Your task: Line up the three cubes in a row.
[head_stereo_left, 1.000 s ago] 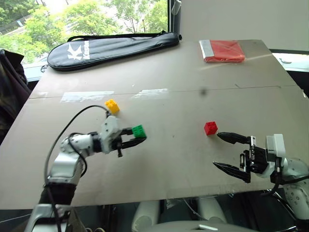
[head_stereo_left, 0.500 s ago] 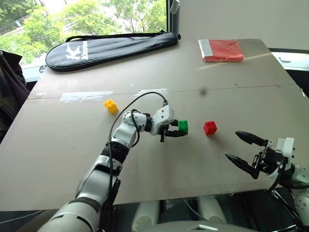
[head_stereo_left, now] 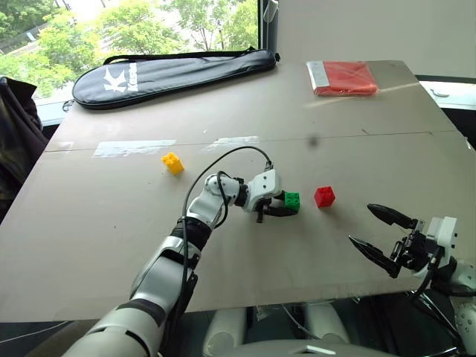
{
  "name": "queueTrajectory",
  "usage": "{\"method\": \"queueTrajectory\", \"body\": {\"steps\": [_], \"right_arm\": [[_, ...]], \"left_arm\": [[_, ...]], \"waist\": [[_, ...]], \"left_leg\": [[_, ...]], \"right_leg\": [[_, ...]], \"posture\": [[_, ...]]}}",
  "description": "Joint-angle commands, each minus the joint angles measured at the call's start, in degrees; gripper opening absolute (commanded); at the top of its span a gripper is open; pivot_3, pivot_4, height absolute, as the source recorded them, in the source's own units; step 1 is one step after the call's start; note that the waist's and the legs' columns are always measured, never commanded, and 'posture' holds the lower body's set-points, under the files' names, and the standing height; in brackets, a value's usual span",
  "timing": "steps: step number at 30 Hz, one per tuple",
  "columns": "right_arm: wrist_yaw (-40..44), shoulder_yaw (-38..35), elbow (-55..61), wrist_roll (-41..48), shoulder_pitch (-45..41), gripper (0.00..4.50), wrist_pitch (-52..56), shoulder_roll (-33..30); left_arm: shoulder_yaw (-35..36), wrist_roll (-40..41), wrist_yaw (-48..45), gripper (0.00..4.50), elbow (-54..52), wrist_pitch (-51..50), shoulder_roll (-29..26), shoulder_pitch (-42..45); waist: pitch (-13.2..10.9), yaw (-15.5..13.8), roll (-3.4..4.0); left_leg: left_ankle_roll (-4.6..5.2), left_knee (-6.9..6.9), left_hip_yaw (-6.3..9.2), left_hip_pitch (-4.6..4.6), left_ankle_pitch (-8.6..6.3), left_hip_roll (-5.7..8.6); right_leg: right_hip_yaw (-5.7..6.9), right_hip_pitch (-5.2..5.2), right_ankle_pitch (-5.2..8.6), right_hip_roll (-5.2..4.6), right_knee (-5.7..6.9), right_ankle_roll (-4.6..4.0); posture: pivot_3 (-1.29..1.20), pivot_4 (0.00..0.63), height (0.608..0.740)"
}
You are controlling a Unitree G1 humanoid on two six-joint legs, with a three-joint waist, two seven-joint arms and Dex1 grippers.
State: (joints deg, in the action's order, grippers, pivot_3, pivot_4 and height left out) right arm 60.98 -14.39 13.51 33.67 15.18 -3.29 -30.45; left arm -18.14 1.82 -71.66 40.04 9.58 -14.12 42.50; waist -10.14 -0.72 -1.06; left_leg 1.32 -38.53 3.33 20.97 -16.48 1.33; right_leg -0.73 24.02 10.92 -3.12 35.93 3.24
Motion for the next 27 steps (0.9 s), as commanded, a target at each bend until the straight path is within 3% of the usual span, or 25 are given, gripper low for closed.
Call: {"method": "queueTrajectory", "body": {"steps": [1,9,11,16,24,27], "right_arm": [[0.9,-0.5,0.9,0.5,0.0,4.5,-1.4,-0.1],[1.8,-0.3,0.3,0.2,-0.2,4.5,-1.5,-0.4],[1.9,-0.2,0.5,0.2,-0.2,4.5,-1.4,-0.4],[2.1,-0.4,0.6,0.4,-0.2,4.5,-1.2,-0.5],[2.3,-0.2,0.9,0.7,-0.3,4.5,-1.1,-0.4],[3.6,0.0,1.7,2.6,-0.4,4.5,0.1,-0.7]], "left_arm": [[-0.3,-1.0,0.7,1.32,0.8,0.4,0.4,0.3],[0.0,-0.6,0.8,1.32,1.6,-1.5,0.7,0.4],[0.1,-0.5,0.6,2.37,1.6,-2.1,0.7,0.3],[0.3,-0.9,1.2,4.45,2.1,-2.1,0.5,0.3],[2.7,1.7,1.3,4.45,-0.7,-3.1,-0.5,0.6],[5.7,7.5,-2.5,4.45,-10.8,-10.6,-3.7,-2.0]], "waist": [[0.0,0.0,0.0],[0.0,0.0,0.01],[0.0,0.0,0.02],[0.0,0.0,0.02],[0.0,0.1,0.03],[0.0,0.8,0.04]], "left_leg": [[0.0,0.0,0.0,0.0,0.0,0.0],[0.0,-0.01,0.0,-0.13,0.0,0.0],[0.0,-0.01,0.0,-0.17,0.0,-0.01],[0.0,-0.03,0.01,-0.22,0.0,-0.01],[0.0,-0.03,0.03,-0.23,0.0,-0.02],[0.0,-0.02,0.06,-0.21,0.0,-0.07]], "right_leg": [[0.0,0.0,0.0,0.0,0.0,0.0],[0.01,-0.15,0.01,0.0,0.0,0.02],[0.01,-0.2,0.02,0.0,0.0,0.03],[0.01,-0.24,0.02,0.0,0.01,0.04],[0.02,-0.25,0.02,0.0,0.02,0.05],[0.0,-0.21,0.02,0.02,0.02,0.05]], "posture": [[0.0,0.15,0.712],[0.0,0.15,0.712],[0.0,0.15,0.712],[0.0,0.15,0.712],[0.0,0.15,0.712],[0.0,0.15,0.712]]}}
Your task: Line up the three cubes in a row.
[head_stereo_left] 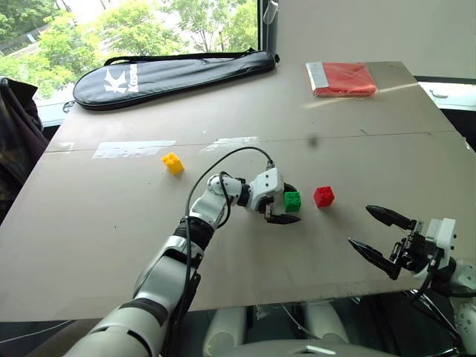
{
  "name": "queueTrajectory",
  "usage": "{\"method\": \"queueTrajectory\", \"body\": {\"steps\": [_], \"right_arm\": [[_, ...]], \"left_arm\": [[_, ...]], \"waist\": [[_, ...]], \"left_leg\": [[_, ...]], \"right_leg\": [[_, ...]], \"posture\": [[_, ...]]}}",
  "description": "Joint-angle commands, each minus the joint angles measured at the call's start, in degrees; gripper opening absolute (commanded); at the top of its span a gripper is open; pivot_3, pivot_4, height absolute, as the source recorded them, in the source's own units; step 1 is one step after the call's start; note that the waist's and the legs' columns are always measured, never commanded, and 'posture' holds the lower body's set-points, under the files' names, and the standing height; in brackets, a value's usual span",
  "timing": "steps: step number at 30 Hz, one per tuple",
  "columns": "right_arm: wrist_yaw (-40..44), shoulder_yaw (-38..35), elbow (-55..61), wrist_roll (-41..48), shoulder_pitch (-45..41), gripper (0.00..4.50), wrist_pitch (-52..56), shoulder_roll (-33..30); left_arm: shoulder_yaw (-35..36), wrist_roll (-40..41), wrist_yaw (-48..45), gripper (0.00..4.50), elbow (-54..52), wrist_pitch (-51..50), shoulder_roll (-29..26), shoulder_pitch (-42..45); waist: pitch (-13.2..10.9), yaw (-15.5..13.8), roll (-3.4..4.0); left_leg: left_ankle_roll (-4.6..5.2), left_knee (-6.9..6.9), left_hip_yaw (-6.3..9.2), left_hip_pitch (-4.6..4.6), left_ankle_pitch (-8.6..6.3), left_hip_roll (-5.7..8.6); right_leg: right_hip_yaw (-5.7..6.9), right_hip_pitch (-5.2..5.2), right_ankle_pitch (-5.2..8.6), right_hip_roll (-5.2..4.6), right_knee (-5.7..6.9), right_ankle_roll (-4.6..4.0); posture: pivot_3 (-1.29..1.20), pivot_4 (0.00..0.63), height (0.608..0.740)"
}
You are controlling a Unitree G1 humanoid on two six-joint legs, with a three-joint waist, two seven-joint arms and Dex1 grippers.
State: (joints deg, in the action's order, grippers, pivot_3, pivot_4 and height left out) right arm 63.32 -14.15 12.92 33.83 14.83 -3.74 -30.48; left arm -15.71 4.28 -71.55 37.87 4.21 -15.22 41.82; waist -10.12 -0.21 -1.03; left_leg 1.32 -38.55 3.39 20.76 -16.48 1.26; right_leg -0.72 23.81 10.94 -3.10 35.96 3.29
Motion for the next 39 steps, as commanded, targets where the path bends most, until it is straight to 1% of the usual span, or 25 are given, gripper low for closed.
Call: {"method": "queueTrajectory", "body": {"steps": [1,4,7,9,10,11,12,13,14,15,18,19,22,24,26,30,34,39], "right_arm": [[1.8,-0.2,2.5,2.8,-0.1,4.5,0.6,-0.7],[2.0,0.2,3.4,3.1,-0.7,4.5,1.2,-0.8],[1.9,0.9,4.2,3.4,-1.6,4.5,1.8,-1.0],[1.7,1.6,5.0,3.7,-2.9,4.5,2.5,-1.1],[1.5,2.1,5.4,4.0,-4.0,4.5,3.0,-1.1],[1.3,2.6,5.7,4.1,-5.1,4.5,3.4,-1.1],[1.3,2.9,5.7,4.2,-5.8,4.5,3.6,-1.1],[1.1,3.3,5.6,4.3,-7.0,4.5,3.9,-0.9],[0.9,3.8,5.4,4.2,-8.0,4.5,4.1,-0.6],[0.8,4.2,5.0,4.0,-8.9,4.5,4.1,-0.3],[0.0,4.4,4.3,4.0,-10.0,4.5,4.1,0.6],[-0.1,4.4,4.4,4.2,-10.0,4.5,4.2,0.7],[0.7,4.5,4.2,4.5,-10.0,4.5,4.6,0.4],[1.0,4.4,3.9,4.5,-10.2,4.5,4.7,0.3],[1.6,4.4,3.2,4.2,-10.6,4.5,4.5,0.2],[2.2,4.6,2.7,3.9,-11.0,4.5,4.6,0.1],[2.4,4.4,2.3,3.9,-11.5,4.5,4.6,-0.2],[2.5,4.3,1.9,3.5,-11.8,4.5,4.4,-0.1]], "left_arm": [[3.9,6.5,-3.6,4.45,-12.9,-7.6,-4.4,-3.0],[6.2,11.0,-5.3,4.45,-26.8,-15.6,-11.0,-9.5],[8.9,16.1,-5.1,4.45,-38.0,-22.8,-16.0,-15.2],[12.9,19.1,-1.4,4.45,-44.4,-26.2,-17.8,-19.4],[15.8,19.6,2.1,4.45,-46.7,-26.5,-17.7,-21.6],[18.9,20.2,6.3,4.45,-48.8,-27.1,-17.0,-23.8],[20.7,20.6,9.2,4.45,-50.2,-27.6,-16.3,-25.1],[23.1,19.1,14.3,4.45,-51.0,-27.3,-15.1,-27.1],[25.5,18.8,19.0,4.45,-51.7,-29.7,-14.3,-29.4],[27.5,17.9,22.6,4.45,-52.4,-30.0,-13.5,-31.8],[31.5,15.1,33.4,4.45,-54.6,-27.5,-9.3,-36.7],[32.0,13.9,36.1,4.45,-55.1,-26.1,-8.2,-38.0],[32.8,10.6,43.6,4.45,-55.5,-23.7,-4.9,-40.9],[33.1,8.8,48.9,4.45,-54.9,-22.2,-2.4,-41.2],[31.8,4.9,54.4,4.45,-53.3,-20.0,-0.2,-40.7],[30.3,0.7,61.8,4.45,-49.6,-17.5,2.9,-37.5],[28.3,-3.7,68.5,4.45,-43.2,-17.4,4.6,-32.4],[27.8,-6.5,74.3,4.45,-34.7,-16.0,5.2,-26.6]], "waist": [[0.0,0.5,0.01],[0.0,1.0,0.05],[0.0,1.0,0.1],[-0.1,0.8,0.1],[-0.1,0.6,0.1],[-0.1,0.7,0.12],[-0.1,0.7,0.12],[-0.1,0.7,0.12],[-0.1,0.7,0.12],[-0.1,0.8,0.13],[-0.1,0.6,0.13],[-0.1,0.3,0.12],[-0.1,-0.6,0.11],[-0.1,-0.8,0.11],[-0.1,-0.8,0.09],[0.0,-0.6,0.09],[0.0,-0.6,0.08],[0.0,-0.6,0.04]], "left_leg": [[0.0,0.01,0.05,0.01,0.0,-0.07],[0.0,0.07,0.05,0.01,0.0,-0.13],[-0.01,0.09,0.04,0.01,0.0,-0.17],[-0.01,0.08,0.04,0.01,0.0,-0.19],[-0.01,0.07,0.06,0.03,0.0,-0.19],[-0.01,0.04,0.08,0.03,0.0,-0.18],[-0.01,0.04,0.06,0.01,0.0,-0.18],[-0.01,0.04,0.05,-0.01,0.0,-0.18],[-0.01,0.04,0.08,-0.01,0.0,-0.19],[-0.01,0.04,0.08,-0.02,0.0,-0.19],[-0.02,0.1,0.09,-0.03,-0.01,-0.19],[-0.03,0.1,0.13,0.01,-0.01,-0.19],[-0.03,0.08,0.12,0.05,-0.01,-0.11],[-0.03,0.06,0.1,0.06,0.0,-0.04],[-0.02,0.02,0.12,0.04,0.0,-0.01],[-0.02,0.02,0.09,-0.02,0.0,-0.01],[-0.02,0.02,0.11,0.01,0.0,0.02],[-0.02,0.02,0.11,0.01,0.0,0.06]], "right_leg": [[0.01,0.01,-0.01,0.0,0.0,-0.02],[-0.03,0.06,-0.12,-0.01,0.0,-0.22],[-0.05,0.09,-0.12,-0.03,0.0,-0.22],[-0.04,0.1,-0.07,-0.04,0.0,-0.15],[-0.02,0.09,0.01,-0.04,-0.01,-0.06],[0.0,0.08,0.07,-0.06,-0.01,-0.14],[-0.03,0.06,0.08,-0.08,-0.01,-0.14],[-0.04,0.06,0.08,-0.12,0.0,-0.13],[-0.01,0.05,0.07,-0.11,-0.01,-0.11],[0.0,0.05,0.06,-0.1,0.0,-0.09],[0.01,0.06,-0.01,-0.09,-0.01,-0.04],[0.03,0.08,-0.12,-0.09,-0.03,-0.21],[0.02,0.08,-0.13,-0.14,-0.06,-0.24],[0.02,0.06,-0.13,-0.22,-0.06,-0.23],[0.05,0.01,-0.12,-0.24,-0.06,-0.22],[0.06,-0.03,-0.05,-0.2,-0.05,-0.04],[0.07,-0.02,-0.15,-0.18,-0.05,-0.2],[0.08,-0.02,-0.17,-0.18,-0.05,-0.18]], "posture": [[0.0,0.15,0.712],[0.0,0.15,0.712],[0.0,0.15,0.712],[0.0,0.15,0.712],[0.0,0.15,0.712],[0.0,0.15,0.712],[0.0,0.15,0.712],[0.0,0.15,0.712],[0.0,0.15,0.712],[0.0,0.15,0.712],[0.0,0.15,0.712],[0.0,0.15,0.712],[0.0,0.15,0.712],[0.0,0.15,0.712],[0.0,0.15,0.712],[0.0,0.15,0.712],[0.0,0.15,0.712],[0.0,0.15,0.712]]}}
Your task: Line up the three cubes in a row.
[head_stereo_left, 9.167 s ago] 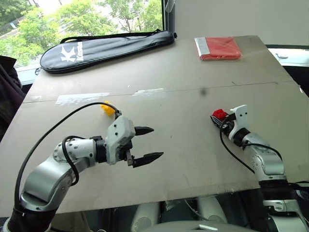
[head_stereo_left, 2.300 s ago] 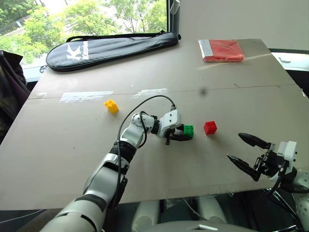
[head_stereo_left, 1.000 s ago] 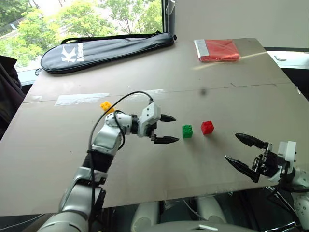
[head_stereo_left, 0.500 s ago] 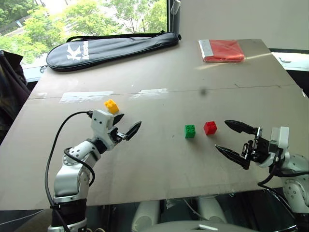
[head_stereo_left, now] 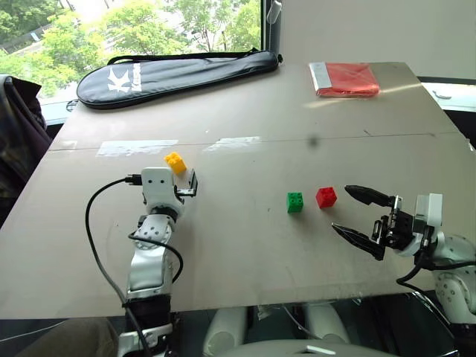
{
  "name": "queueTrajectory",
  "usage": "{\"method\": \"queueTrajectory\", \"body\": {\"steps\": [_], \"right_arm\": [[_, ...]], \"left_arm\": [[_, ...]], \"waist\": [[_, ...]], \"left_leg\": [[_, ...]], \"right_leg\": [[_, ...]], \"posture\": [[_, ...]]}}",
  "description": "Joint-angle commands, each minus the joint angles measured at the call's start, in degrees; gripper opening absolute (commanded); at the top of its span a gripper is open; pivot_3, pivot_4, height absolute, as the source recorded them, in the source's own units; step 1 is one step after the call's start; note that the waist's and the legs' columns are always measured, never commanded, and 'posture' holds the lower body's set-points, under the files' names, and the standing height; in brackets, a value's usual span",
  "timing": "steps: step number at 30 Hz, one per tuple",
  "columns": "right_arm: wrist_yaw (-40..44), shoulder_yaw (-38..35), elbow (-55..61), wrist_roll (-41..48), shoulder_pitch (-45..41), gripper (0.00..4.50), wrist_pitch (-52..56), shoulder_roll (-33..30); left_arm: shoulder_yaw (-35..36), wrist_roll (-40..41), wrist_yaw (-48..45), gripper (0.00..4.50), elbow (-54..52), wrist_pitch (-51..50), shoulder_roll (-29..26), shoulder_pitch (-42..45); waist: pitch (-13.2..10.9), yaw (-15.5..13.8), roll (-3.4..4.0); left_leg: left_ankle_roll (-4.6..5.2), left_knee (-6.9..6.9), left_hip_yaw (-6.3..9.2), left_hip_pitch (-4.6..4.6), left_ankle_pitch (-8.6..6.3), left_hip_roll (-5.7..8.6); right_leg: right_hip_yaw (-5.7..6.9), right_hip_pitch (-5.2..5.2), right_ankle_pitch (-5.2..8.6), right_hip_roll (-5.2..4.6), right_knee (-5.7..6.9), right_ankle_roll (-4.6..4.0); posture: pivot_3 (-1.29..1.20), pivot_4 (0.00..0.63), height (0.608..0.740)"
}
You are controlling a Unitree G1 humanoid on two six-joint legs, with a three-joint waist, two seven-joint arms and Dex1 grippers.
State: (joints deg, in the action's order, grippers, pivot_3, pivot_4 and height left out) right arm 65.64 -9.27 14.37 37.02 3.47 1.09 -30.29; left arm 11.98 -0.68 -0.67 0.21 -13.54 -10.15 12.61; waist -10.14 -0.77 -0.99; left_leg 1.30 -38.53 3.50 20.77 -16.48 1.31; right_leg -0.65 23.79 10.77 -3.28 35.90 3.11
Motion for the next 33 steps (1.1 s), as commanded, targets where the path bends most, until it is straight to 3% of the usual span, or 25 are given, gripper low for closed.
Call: {"method": "queueTrajectory", "body": {"steps": [1,9,13,17,18,21,29,31,33], "right_arm": [[0.2,-0.6,0.5,0.3,-0.5,4.5,-0.5,-0.3],[0.1,-0.9,0.5,-0.3,0.0,4.5,-1.2,-0.3],[0.0,-1.2,0.7,-0.4,0.2,4.5,-1.3,-0.5],[-0.5,-1.1,1.2,-0.5,0.1,4.5,-0.9,-0.6],[-0.6,-1.0,1.3,-0.5,0.0,4.5,-0.9,-0.6],[-1.0,-0.8,1.6,-0.6,0.0,4.5,-0.7,-0.5],[-1.5,-1.3,2.1,-0.5,0.8,4.5,-0.7,-0.6],[-1.5,-1.5,2.1,-0.5,1.2,4.5,-0.8,-0.7],[-1.3,-1.8,1.6,-0.9,2.1,4.5,-1.3,-0.7]], "left_arm": [[0.1,-2.0,4.5,4.45,4.7,2.0,0.2,3.7],[1.9,-1.0,11.3,4.45,13.4,3.8,2.7,9.5],[2.8,-1.0,14.2,3.3,13.8,2.9,3.5,10.1],[3.2,-0.7,15.6,1.42,14.3,0.8,3.2,10.4],[3.1,-0.5,15.5,1.2,14.2,0.8,3.1,10.4],[1.3,0.1,12.0,1.2,13.2,1.9,2.3,10.0],[-8.2,10.0,-21.0,1.2,4.4,5.3,-5.2,4.4],[-8.6,15.3,-29.7,1.2,2.8,5.1,-6.8,3.0],[-9.9,22.0,-44.4,1.2,2.4,4.9,-10.0,1.3]], "waist": [[0.0,0.0,0.0],[0.0,-0.1,-0.01],[0.0,0.0,0.0],[0.0,0.0,0.0],[0.0,0.0,0.01],[0.0,0.0,0.02],[0.0,0.0,0.02],[0.0,0.1,0.02],[0.0,0.3,0.03]], "left_leg": [[0.0,0.0,0.01,0.01,0.0,0.0],[0.0,-0.01,0.03,0.0,0.0,0.02],[-0.01,0.0,0.02,-0.01,0.0,0.02],[-0.01,0.0,0.0,-0.04,0.01,0.02],[-0.01,0.0,-0.01,-0.04,0.01,0.02],[-0.02,0.0,-0.01,-0.05,0.01,0.02],[-0.03,0.0,0.0,0.05,0.01,0.05],[-0.02,0.01,-0.01,0.04,0.01,0.04],[-0.02,0.02,-0.06,0.03,0.01,-0.01]], "right_leg": [[0.01,0.0,0.0,0.0,0.0,0.0],[0.04,-0.01,-0.02,-0.03,0.0,0.04],[0.02,-0.01,-0.03,-0.04,0.0,0.05],[0.01,-0.01,-0.03,-0.03,0.02,0.07],[0.01,-0.01,-0.03,-0.02,0.02,0.07],[0.01,-0.01,-0.03,-0.02,0.03,0.07],[0.02,0.01,-0.04,-0.07,-0.01,0.05],[0.01,0.02,-0.03,-0.07,-0.02,0.04],[-0.02,0.04,-0.03,-0.05,-0.01,0.03]], "posture": [[0.0,0.15,0.712],[0.0,0.15,0.712],[0.0,0.15,0.712],[0.0,0.15,0.712],[0.0,0.15,0.712],[0.0,0.15,0.712],[0.0,0.15,0.712],[0.0,0.15,0.712],[0.0,0.15,0.712]]}}
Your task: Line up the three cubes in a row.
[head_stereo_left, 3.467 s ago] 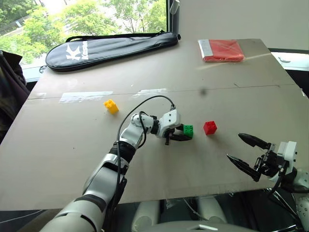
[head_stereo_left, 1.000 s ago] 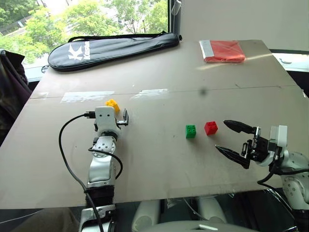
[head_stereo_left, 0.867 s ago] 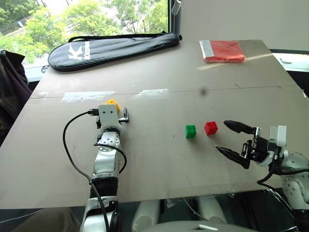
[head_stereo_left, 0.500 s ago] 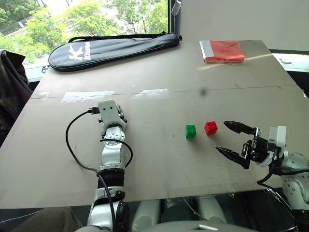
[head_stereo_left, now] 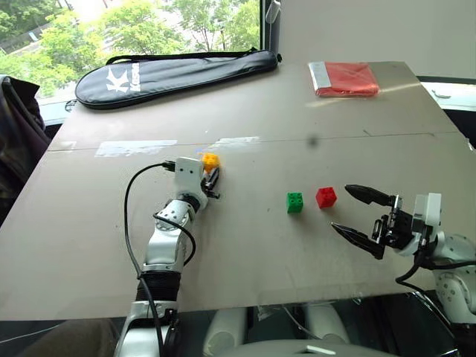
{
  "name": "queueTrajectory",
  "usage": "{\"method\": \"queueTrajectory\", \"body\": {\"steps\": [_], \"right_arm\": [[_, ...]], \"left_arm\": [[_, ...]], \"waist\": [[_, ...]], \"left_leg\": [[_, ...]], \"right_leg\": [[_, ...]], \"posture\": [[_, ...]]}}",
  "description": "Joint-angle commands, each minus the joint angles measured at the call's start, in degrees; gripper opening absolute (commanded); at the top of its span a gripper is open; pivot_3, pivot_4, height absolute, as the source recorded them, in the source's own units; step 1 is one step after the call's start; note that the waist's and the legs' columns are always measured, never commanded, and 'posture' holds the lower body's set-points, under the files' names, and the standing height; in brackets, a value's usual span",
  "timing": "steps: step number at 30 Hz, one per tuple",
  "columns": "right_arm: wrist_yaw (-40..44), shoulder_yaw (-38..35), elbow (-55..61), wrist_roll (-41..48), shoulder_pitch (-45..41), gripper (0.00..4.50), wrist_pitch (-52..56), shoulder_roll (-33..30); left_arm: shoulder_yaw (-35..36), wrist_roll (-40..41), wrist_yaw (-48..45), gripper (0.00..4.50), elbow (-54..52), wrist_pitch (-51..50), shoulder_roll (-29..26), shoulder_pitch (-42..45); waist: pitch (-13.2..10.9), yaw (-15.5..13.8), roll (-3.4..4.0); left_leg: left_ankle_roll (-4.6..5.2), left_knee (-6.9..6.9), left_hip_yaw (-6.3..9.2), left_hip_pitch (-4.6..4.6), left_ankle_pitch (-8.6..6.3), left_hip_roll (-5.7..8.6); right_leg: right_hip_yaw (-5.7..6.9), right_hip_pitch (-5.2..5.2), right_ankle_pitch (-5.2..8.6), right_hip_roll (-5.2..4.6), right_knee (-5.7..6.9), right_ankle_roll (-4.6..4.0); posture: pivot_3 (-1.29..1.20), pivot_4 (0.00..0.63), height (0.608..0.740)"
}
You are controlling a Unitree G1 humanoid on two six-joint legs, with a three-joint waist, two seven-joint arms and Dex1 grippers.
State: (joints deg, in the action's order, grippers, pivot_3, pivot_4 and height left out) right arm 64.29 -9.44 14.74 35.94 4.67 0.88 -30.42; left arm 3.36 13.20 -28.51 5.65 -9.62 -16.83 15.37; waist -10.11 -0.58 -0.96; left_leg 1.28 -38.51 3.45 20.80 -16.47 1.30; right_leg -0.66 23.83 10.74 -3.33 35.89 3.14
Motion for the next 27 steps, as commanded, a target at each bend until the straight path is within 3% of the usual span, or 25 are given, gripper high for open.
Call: {"method": "queueTrajectory", "body": {"steps": [1,5,9,18,27], "right_arm": [[0.2,-1.7,1.1,0.0,1.3,4.5,-1.4,-0.6],[0.2,-2.2,1.1,0.0,2.7,4.5,-1.7,-0.6],[0.0,-2.7,1.4,-0.1,3.9,4.5,-2.2,-0.9],[-1.0,-3.4,3.2,-0.5,7.0,4.5,-3.1,-0.5],[-1.9,-3.7,4.5,-0.6,8.8,4.5,-3.0,-0.8]], "left_arm": [[-2.6,8.6,-21.7,1.2,-2.0,1.5,-5.4,-1.7],[-8.7,5.9,-38.0,1.2,4.2,7.4,-11.9,0.9],[-12.8,1.6,-46.2,1.2,16.4,15.2,-12.9,9.0],[-15.3,-3.7,-52.9,1.2,37.2,29.6,-7.9,21.1],[-15.0,-5.0,-54.4,1.2,43.8,31.8,-5.5,24.4]], "waist": [[0.0,0.1,0.04],[0.0,0.0,0.06],[0.0,-0.5,0.05],[0.0,-0.2,0.05],[0.0,-0.3,0.03]], "left_leg": [[0.0,0.01,-0.04,0.0,0.0,-0.02],[0.01,0.0,-0.08,-0.04,0.0,-0.06],[0.02,-0.08,-0.19,0.03,0.01,-0.01],[0.05,-0.09,-0.16,0.05,-0.01,0.03],[0.05,-0.14,-0.08,0.03,-0.01,0.02]], "right_leg": [[0.0,0.01,0.02,0.02,0.0,-0.04],[-0.06,0.02,0.16,0.1,0.02,-0.21],[0.04,-0.04,0.25,0.15,0.01,-0.07],[-0.04,-0.04,0.02,0.14,-0.02,0.02],[-0.01,-0.1,0.13,0.12,-0.01,0.23]], "posture": [[0.0,0.15,0.712],[0.0,0.15,0.712],[0.0,0.15,0.712],[0.0,0.15,0.712],[0.0,0.15,0.712]]}}
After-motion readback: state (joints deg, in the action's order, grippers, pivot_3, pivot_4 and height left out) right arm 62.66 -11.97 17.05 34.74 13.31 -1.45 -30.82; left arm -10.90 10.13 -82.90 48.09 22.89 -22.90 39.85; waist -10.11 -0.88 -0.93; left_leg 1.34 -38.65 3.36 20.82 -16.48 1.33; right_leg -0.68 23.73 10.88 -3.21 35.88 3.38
